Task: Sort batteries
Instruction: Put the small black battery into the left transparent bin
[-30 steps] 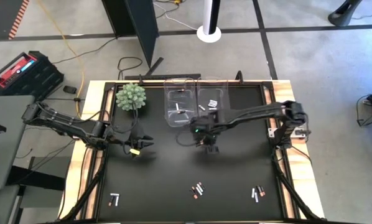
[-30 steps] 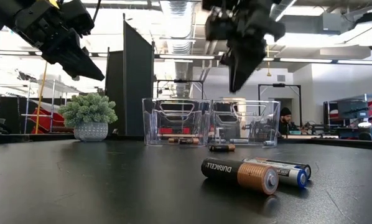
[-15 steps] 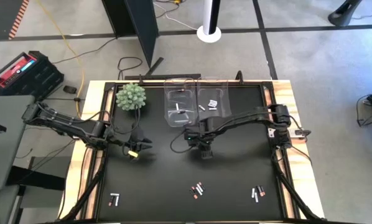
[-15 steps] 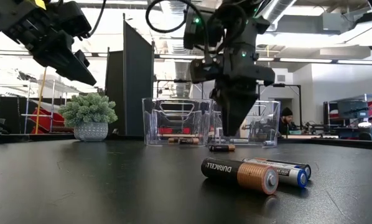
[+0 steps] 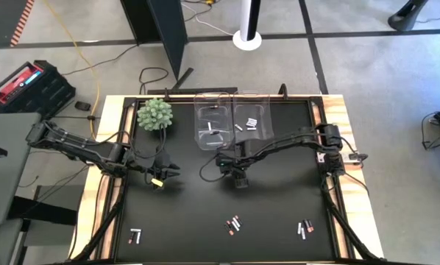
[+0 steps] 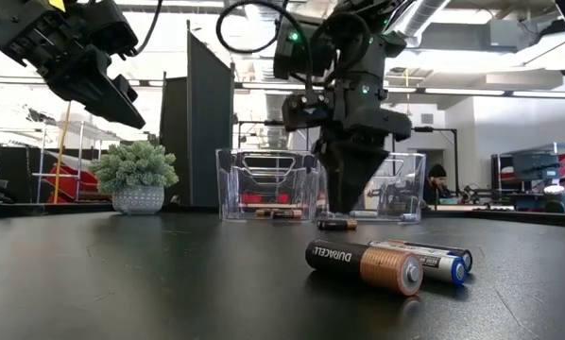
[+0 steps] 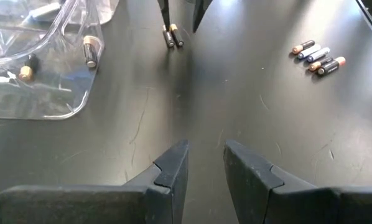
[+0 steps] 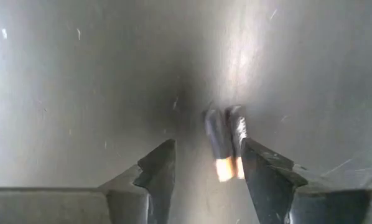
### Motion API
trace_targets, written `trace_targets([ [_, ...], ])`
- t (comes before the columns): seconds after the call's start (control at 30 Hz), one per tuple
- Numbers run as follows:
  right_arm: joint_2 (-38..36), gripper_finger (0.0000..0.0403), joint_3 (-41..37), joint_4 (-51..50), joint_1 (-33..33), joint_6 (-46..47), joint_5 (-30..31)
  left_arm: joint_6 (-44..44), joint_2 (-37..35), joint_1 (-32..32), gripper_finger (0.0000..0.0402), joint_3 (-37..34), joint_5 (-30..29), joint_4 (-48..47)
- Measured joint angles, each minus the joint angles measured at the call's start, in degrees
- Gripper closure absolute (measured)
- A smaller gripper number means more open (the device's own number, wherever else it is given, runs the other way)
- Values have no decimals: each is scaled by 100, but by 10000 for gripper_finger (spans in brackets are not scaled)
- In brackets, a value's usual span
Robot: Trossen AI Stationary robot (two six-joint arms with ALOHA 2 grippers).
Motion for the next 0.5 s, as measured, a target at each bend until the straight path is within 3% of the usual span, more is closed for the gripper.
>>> trace_targets([
  [0.5, 162, 258, -1, 75, 75, -14, 182, 2, 0, -2, 304, 0, 1, -10],
])
